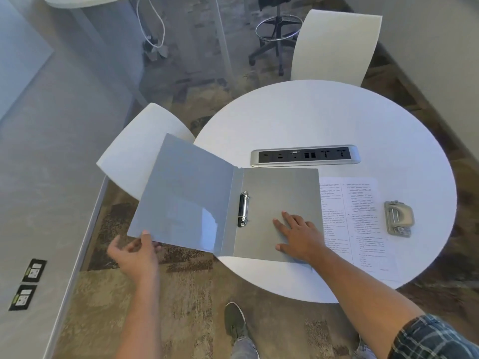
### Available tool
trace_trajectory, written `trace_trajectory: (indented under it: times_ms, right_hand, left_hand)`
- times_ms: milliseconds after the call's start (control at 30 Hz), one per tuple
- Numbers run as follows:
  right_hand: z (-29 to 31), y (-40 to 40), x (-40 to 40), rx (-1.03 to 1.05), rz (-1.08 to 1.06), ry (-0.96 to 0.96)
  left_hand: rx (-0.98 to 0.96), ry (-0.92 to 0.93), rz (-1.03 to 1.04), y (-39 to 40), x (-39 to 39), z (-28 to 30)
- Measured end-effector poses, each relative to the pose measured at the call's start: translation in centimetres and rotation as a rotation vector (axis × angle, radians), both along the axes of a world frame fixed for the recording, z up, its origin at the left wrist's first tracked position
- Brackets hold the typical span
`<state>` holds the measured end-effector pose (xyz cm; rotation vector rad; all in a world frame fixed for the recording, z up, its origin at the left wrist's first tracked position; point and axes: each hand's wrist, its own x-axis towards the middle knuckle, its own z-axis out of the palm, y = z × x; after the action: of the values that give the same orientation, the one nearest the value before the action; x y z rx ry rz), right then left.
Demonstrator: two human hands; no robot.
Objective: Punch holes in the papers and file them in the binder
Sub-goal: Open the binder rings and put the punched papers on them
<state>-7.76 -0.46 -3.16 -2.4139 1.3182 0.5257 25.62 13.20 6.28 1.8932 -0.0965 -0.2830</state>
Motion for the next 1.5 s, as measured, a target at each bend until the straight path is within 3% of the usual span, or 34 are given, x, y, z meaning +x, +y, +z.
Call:
trace_trajectory:
  times_ms: [67, 133, 233, 300, 333, 433, 533, 600, 867, 933, 1033, 1133, 1233, 1333, 1500]
  right_hand:
    - [-0.1, 0.1, 0.0, 0.002, 0.005, 0.01]
    - [-0.2, 0.1, 0.0, 0.001, 0.011, 0.018]
    - [-0.3, 0.1, -0.1, 0.001, 0.011, 0.016]
    - [-0.5, 0.1, -0.1, 0.002, 0.01, 0.012]
    - [-0.5, 0.2, -0.1, 0.002, 0.008, 0.008]
    - [-0.6, 0.3, -0.2, -0.002, 0.005, -0.007]
    - [-0.7, 0.6, -0.3, 0.003, -0.016, -0.037]
    - [-0.7, 0.6, -0.4, 0.017, -0.039, -0.055]
    - [-0.8, 0.7, -1.7, 0.052, -0.094, -0.209]
    - [-0.8, 0.8, -3.0, -0.018, -0.253, -0.36]
    - [-0.7, 1.1, -6.1, -0.289, -0.666, -0.498]
    - [-0.3, 1.5, -9.5, -0.428, -1.086, -0.385]
    - [-0.5, 2.3, -12.1, -0.339, -1.303, -0.15]
    - [-0.8, 2.8, -13.1, -0.265, -1.345, -0.035]
    - [-0.7, 1.9, -13.7, -0.245, -1.369, -0.091]
  left_hand:
    - [0.202, -0.02, 0.045, -0.1, 1.7, -1.2]
    - [0.483, -0.244, -0.019, -0.4, 2.9, -2.2]
    - [0.922, -0.804, -0.449, -1.6, 3.5, -4.0]
    - [1.168, -0.915, -0.817, -3.5, 2.6, -4.9]
    - [1.219, -0.863, -0.964, -4.5, 1.8, -5.5]
    - [1.247, -0.601, -1.133, -6.5, -1.0, -6.6]
    - [1.184, -0.211, -1.067, -8.3, -3.7, -6.9]
    - [1.135, -0.098, -0.985, -9.3, -5.5, -7.4]
    - [1.121, -0.172, -0.993, -8.8, -11.0, -8.3]
    - [1.127, -0.153, -0.989, -8.8, -11.1, -8.4]
    - [1.13, -0.134, -0.982, -9.1, -11.0, -8.4]
    - [1.123, -0.134, -0.988, -8.9, -11.0, -8.4]
    - [1.125, -0.12, -0.991, -8.6, -11.1, -8.1]
    - [1.132, -0.105, -1.0, -8.4, -11.2, -7.9]
    - [1.147, -0.107, -1.009, -8.2, -11.3, -7.6]
